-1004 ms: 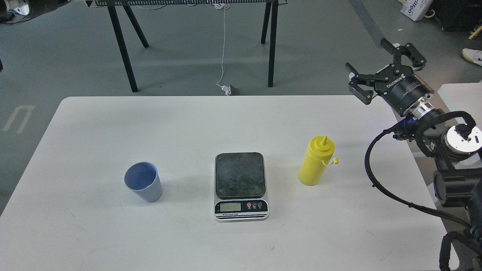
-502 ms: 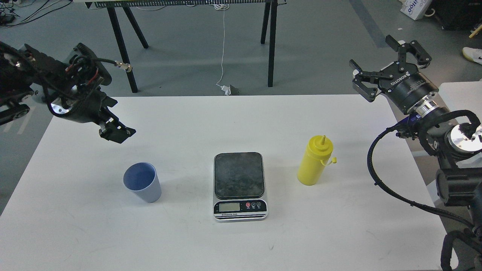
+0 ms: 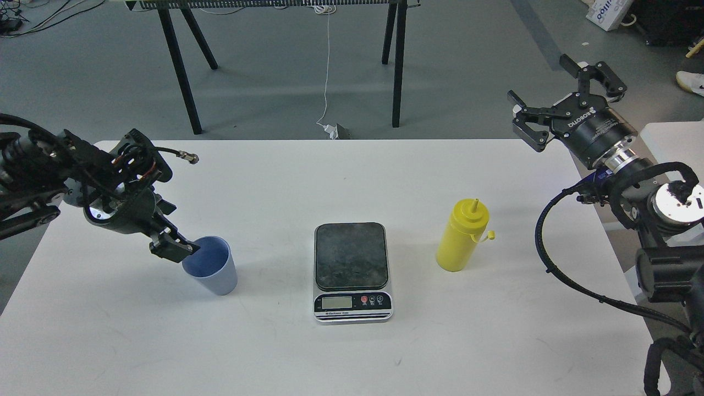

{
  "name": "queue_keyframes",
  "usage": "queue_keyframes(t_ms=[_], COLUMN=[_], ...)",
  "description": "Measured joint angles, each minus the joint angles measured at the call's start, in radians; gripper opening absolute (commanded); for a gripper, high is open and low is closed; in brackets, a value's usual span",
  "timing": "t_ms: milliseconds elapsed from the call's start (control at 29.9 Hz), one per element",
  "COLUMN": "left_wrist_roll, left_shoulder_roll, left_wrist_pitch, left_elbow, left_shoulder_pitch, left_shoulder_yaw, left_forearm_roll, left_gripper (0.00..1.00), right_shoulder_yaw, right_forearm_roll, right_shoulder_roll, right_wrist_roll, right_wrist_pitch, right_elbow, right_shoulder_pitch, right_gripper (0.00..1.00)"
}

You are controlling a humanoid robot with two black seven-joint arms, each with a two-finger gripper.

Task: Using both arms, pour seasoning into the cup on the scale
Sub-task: 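Lower the left gripper onto the blue cup and grasp its rim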

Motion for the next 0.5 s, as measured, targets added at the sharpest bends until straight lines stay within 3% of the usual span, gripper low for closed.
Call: queue_keyframes(t_ms=[502], left_wrist_roll=[0.000], left_shoulder_roll=[-0.080], left_wrist_pitch=[0.000], left_elbow=[0.113], left_shoulder_pitch=[0.108], left_shoulder_yaw=[-0.046], left_forearm_roll=[-0.002], left_gripper=[0.99], right_shoulder_yaw=[0.003], right_forearm_roll=[0.000], right_shoulder_roll=[-0.004], right_wrist_roll=[0.000], right_wrist_pitch=[0.000], right_elbow=[-0.001], right_shoulder_pitch=[-0.002], right_gripper=[0.99])
